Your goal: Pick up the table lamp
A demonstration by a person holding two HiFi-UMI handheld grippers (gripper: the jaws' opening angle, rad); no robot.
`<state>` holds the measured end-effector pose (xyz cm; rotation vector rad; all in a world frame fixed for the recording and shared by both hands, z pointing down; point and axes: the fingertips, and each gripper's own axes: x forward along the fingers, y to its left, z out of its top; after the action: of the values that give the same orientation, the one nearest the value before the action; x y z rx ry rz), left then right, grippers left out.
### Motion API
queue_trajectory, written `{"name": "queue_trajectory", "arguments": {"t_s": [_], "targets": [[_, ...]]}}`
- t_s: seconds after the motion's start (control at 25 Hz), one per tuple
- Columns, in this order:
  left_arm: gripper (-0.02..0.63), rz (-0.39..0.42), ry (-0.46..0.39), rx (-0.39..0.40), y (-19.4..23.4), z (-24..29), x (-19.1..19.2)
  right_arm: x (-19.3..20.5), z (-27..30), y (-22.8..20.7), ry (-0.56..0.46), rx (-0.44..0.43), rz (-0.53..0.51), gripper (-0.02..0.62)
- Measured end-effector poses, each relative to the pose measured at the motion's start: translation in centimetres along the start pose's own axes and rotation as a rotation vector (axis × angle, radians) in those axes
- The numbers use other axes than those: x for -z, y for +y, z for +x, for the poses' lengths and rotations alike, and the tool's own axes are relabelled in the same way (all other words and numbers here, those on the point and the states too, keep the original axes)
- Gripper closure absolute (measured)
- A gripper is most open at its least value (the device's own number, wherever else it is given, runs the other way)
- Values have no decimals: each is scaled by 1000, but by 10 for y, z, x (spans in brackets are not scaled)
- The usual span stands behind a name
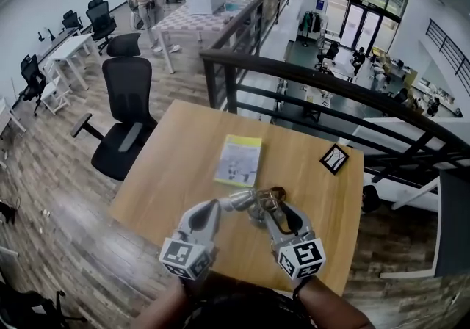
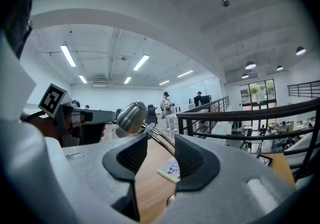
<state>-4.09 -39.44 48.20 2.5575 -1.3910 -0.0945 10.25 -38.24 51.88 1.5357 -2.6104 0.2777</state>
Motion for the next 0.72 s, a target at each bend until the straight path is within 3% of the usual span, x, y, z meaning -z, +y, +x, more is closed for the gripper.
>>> {"name": "queue_trajectory", "arguments": {"t_s": [0.4,0.72], "targets": [[604,1,9,-47,33,5,4,21,34,-7,63,-20,-31,381],[604,-17,31,-52,47,11,12,28,54,-12,75,-8,-43,374]]}}
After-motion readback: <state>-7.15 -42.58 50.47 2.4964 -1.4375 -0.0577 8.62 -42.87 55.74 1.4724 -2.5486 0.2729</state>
